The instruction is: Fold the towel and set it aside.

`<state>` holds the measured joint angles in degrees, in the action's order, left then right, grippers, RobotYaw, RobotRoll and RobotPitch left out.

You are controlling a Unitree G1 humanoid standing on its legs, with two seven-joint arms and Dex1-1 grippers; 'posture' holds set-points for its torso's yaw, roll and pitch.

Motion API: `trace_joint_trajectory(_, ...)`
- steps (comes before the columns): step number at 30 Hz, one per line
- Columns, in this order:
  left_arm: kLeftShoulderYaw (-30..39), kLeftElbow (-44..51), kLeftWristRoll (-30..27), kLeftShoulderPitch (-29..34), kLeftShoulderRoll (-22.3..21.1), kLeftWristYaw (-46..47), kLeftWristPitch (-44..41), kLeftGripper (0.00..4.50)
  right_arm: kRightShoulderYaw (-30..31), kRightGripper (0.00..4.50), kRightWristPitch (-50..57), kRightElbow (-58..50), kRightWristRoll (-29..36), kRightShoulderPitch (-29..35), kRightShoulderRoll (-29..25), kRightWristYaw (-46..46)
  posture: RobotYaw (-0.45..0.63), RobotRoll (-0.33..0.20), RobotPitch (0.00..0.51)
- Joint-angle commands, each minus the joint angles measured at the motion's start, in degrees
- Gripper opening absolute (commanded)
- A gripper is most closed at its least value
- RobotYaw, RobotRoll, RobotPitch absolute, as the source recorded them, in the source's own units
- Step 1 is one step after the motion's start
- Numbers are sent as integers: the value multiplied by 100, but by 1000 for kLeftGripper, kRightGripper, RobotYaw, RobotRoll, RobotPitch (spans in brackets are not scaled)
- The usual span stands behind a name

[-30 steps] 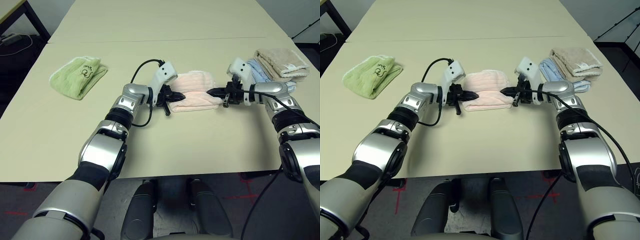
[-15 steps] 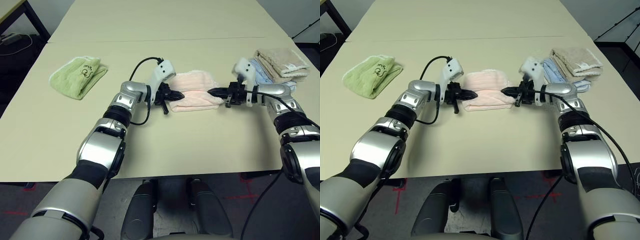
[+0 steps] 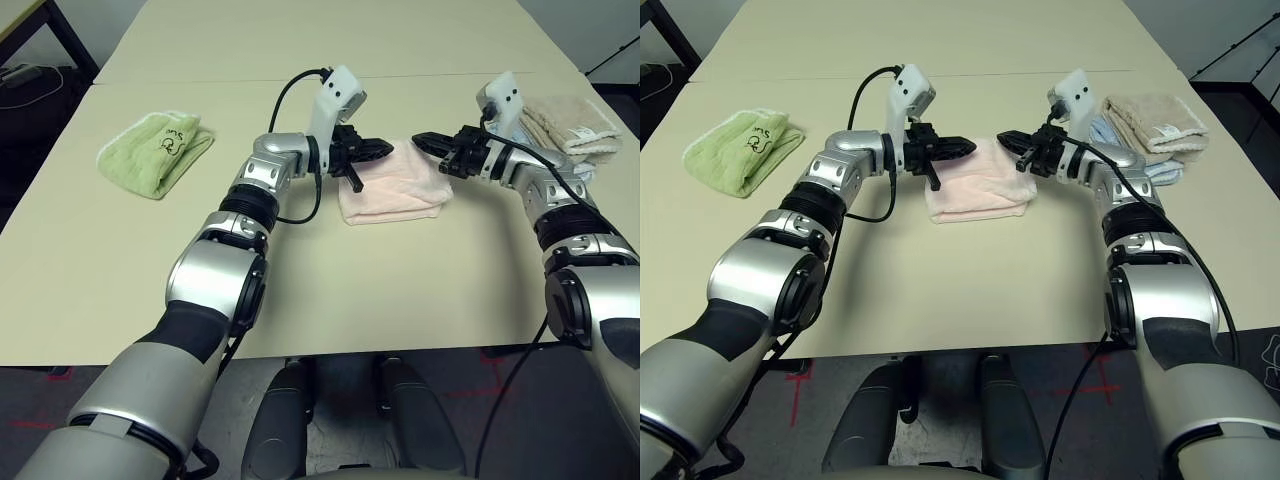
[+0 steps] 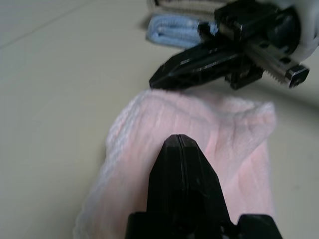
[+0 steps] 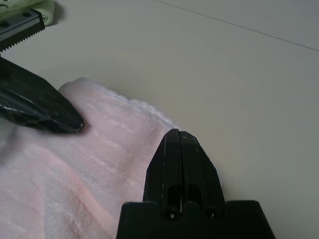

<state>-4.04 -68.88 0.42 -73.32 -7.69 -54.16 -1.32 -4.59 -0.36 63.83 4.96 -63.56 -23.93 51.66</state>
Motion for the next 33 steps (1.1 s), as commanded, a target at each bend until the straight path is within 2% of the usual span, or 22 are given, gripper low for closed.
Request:
trace_joint_trajectory(1,-215,-230,369,144,98,581,103,29,153,0,164,213,-220,-7,45,-266,28,0,206)
trace_joint_trajectory(8,-257,-406,640,227,146,1372,6,29,421,0,441,369,-545,59,269,-528,15,0,209)
trace_joint_trajectory(12,-220,-409,649,341,104,1366,-45,29,661,0,654,447,-780,173,406,-614,20,0,210)
trace_joint_trajectory(21,-197,-359,627,380,65,1182,-81,29,672,0,660,447,-766,216,385,-694,24,0,209)
trace_joint_trajectory(26,48,-267,392,260,-17,1090,19,29,348,0,295,260,-441,131,279,-529,18,0,207)
trace_joint_trajectory(33,664,184,-190,249,-279,755,363,29,-577,0,-421,-269,485,164,55,-116,16,0,208)
